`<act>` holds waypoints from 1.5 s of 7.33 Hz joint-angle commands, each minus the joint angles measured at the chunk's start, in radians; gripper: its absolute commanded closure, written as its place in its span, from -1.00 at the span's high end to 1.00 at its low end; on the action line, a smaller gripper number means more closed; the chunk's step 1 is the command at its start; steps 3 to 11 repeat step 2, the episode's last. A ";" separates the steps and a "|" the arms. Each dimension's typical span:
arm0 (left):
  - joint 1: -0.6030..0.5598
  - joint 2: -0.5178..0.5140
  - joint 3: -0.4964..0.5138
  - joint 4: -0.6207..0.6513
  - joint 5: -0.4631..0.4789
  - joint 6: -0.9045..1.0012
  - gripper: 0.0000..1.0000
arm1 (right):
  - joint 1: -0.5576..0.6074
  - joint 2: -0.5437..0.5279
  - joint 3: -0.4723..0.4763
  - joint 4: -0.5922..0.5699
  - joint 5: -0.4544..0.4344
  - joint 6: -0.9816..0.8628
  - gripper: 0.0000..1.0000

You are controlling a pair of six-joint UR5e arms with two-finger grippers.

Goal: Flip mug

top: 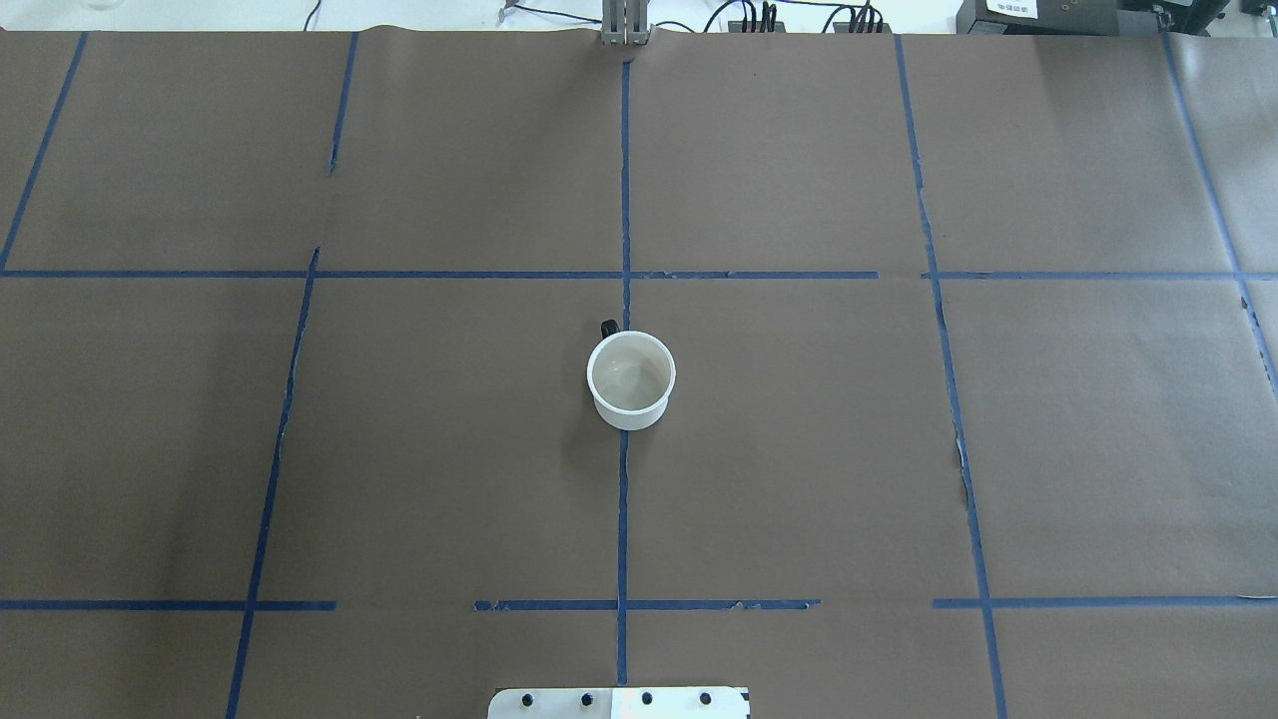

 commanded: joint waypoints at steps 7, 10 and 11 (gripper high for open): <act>0.000 0.000 0.001 0.000 -0.002 0.000 1.00 | 0.000 0.000 0.000 0.000 0.000 0.000 1.00; 0.000 0.000 0.001 0.000 -0.002 0.000 1.00 | 0.000 0.000 0.000 0.000 0.000 0.000 1.00; 0.000 0.000 0.001 0.000 -0.002 0.000 1.00 | 0.000 0.000 0.000 0.000 0.000 0.000 1.00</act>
